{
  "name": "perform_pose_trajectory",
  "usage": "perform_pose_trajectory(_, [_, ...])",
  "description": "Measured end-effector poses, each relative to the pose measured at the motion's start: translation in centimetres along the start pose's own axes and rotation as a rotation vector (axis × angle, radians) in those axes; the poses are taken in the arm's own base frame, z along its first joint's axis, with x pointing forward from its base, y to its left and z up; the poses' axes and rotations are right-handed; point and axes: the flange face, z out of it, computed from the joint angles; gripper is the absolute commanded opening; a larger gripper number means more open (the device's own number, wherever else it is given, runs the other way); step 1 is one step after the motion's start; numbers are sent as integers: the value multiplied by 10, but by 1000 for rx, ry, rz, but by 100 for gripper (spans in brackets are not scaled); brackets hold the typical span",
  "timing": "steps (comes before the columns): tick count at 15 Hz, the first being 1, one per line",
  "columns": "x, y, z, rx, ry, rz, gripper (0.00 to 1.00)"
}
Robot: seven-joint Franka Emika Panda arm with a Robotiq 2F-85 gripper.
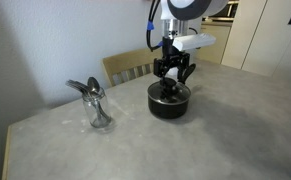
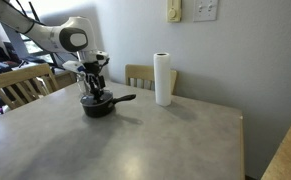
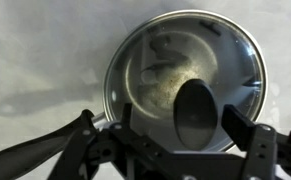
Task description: Put the glass lid on top of the black pot
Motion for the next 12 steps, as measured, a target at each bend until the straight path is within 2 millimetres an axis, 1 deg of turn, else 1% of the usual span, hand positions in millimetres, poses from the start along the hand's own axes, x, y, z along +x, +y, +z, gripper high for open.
perform_pose_trajectory(3, [1,0,-16,5,20,-10,100])
perform_pose_trajectory(8, [4,1,-50,18,68,-7,100])
perform_pose_trajectory(10, [4,3,-60,21,83,-3,100])
perform_pose_trajectory(12, [4,2,-63,23,87,-3,100])
